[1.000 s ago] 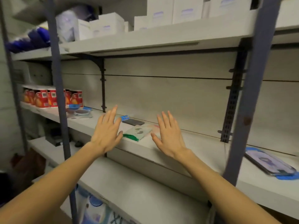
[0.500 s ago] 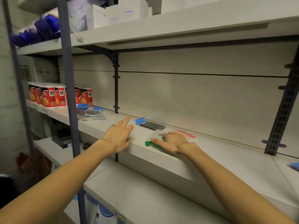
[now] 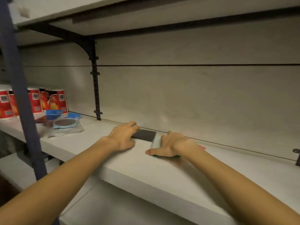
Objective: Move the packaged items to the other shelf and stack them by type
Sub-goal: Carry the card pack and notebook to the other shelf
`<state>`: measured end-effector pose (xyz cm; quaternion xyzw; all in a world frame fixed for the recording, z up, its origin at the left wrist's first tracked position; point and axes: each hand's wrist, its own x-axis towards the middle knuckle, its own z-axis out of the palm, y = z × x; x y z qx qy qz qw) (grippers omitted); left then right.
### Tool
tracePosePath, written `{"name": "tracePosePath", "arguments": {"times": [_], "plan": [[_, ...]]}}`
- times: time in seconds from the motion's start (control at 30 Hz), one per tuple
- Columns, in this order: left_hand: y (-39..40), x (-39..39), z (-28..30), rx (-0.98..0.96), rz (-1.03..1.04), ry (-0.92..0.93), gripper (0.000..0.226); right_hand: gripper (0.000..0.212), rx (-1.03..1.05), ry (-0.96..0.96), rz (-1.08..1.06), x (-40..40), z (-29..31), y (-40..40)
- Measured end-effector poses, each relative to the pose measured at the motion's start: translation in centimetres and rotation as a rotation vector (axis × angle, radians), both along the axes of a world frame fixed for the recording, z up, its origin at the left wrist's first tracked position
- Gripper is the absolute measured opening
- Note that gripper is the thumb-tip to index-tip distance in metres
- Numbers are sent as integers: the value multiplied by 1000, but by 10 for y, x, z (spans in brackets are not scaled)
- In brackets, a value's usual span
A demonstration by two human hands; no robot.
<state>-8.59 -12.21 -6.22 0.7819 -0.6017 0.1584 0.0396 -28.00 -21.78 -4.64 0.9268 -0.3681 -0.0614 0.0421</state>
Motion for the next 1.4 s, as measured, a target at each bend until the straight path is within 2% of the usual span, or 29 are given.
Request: {"name": "tracePosePath", "arguments": {"times": [0.13,0.27,0.33,0.4,0.6,0.73,0.83,0.9,0.97,1.03,1.17,1.23,1.33,1.4], "plan": [[-34,25,-2,32,-114,121,50,69,28,-32,-1,4,7,-8],[-57,41,-6,54,-187,202,51,74,69,-38,-24,5,11,-17],[-61,50,-9,43,-240,127,54,83,121,-45,-37,5,17,-19],[-62,59,-12,21,-317,1,58,84,166,-86,-70,5,24,-19],[-64,69,-20,-103,-547,-319,60,61,227,-321,-177,11,30,-10],[-58,82,-17,-275,-537,-330,47,41,216,-495,-251,11,26,5],[-53,93,-13,-325,-513,-241,45,53,190,-690,-328,7,19,14],[-52,100,-12,-350,-524,-160,41,50,48,-773,-389,4,14,23],[-47,100,-13,-383,-502,-113,36,46,-177,-788,-446,0,9,34],[-37,94,-10,-390,-441,-23,28,45,-295,-731,-479,-4,9,42],[-20,87,4,-369,-382,237,28,44,-268,-631,-513,-6,21,43],[-17,85,9,-354,-328,388,23,37,-253,-582,-530,-4,27,42],[-19,79,11,-340,-187,700,32,21,-213,-485,-596,-5,30,41],[-21,75,12,-332,-135,926,41,18,-198,-496,-615,-9,33,45]]}}
